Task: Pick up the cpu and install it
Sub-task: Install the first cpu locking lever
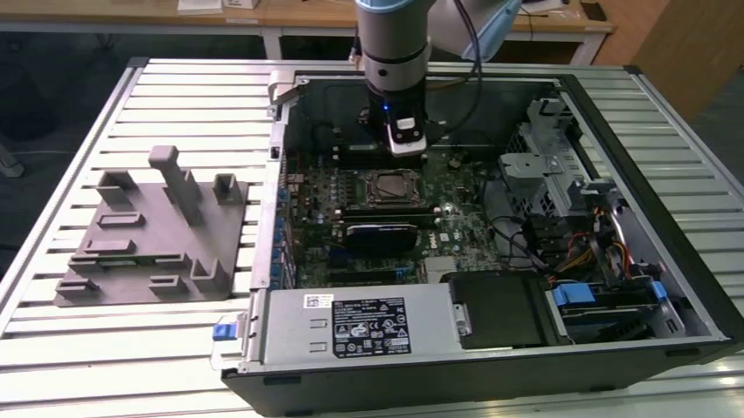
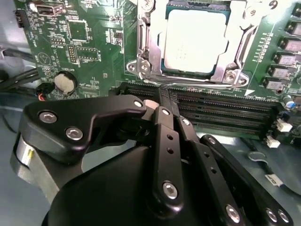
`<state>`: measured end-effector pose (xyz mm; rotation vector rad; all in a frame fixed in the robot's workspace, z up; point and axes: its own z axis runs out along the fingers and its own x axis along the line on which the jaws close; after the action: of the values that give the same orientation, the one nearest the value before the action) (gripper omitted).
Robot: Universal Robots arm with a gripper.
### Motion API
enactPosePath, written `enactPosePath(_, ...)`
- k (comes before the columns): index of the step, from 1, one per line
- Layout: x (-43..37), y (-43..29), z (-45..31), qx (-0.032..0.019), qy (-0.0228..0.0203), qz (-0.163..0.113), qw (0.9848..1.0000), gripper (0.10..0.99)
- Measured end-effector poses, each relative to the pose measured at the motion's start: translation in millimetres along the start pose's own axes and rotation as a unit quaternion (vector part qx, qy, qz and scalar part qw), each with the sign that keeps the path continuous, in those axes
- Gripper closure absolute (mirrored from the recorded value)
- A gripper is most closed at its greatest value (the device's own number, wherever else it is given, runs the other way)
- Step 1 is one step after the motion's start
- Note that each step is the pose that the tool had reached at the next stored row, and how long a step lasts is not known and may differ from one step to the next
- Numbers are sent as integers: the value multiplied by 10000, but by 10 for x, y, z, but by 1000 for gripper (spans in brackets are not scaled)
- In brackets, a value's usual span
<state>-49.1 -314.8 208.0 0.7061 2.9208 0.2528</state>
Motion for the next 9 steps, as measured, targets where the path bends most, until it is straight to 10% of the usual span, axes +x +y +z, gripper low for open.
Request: enactPosePath(9,-12,29,-148,0,0,0,10000,980)
